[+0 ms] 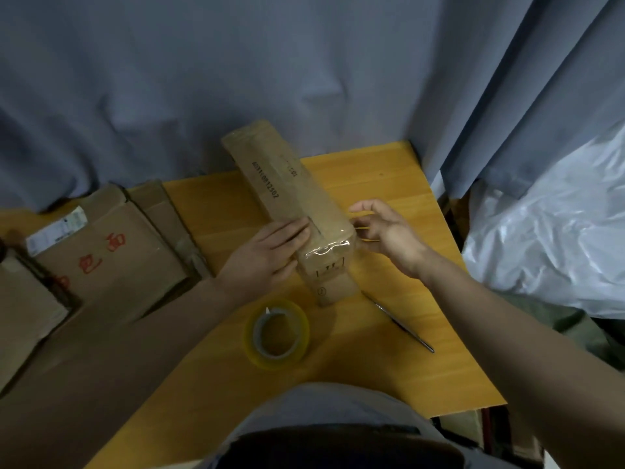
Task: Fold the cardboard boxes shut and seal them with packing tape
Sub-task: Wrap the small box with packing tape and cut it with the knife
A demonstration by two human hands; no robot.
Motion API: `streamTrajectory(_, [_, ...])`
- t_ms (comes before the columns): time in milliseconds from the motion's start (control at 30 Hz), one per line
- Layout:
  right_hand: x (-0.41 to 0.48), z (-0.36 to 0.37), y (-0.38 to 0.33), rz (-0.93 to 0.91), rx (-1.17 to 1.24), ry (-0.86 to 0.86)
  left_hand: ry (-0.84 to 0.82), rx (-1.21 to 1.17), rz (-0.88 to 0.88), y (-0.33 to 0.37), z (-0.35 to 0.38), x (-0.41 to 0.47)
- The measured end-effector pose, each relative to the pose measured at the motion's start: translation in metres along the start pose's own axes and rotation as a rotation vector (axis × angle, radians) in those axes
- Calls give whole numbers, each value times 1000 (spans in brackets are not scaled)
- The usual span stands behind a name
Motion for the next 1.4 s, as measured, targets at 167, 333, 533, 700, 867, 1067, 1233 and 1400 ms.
streamTrajectory(167, [-7, 3, 9, -113, -258, -179, 16, -60, -20, -1, 5, -9])
streamTrajectory(333, [-1, -3, 11, -220, -530, -147, 91, -121, -45, 2, 9, -7])
streamTrajectory(533, [0, 0, 12, -428, -921, -84, 148, -126, -72, 4, 16, -10])
streamTrajectory(700, [-1, 1, 15, -625, -1014, -49, 213, -87, -43, 13, 17, -9])
streamTrajectory(867, [0, -2, 16, -666, -1008, 12, 235, -25, -4, 12, 17, -7])
streamTrajectory(1067, [1, 4, 12, -733, -1163, 154, 281, -37, -13, 12, 19, -6])
streamTrajectory(1233, [6, 5, 10, -700, -1180, 83, 308, -52, -131, 15, 20, 2])
streamTrajectory(1400, [12, 7, 7, -761, -1290, 36, 177, 12, -197, 3, 17, 16])
Point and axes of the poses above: each hand's wrist, its own x-axis towards the middle knuckle, its own z-axis out of the palm, y = z × x, the point moved 2 cm from there along x, towards the middle knuckle, and after that the axes turned 11 degrees about -y, right-handed, at the moved point
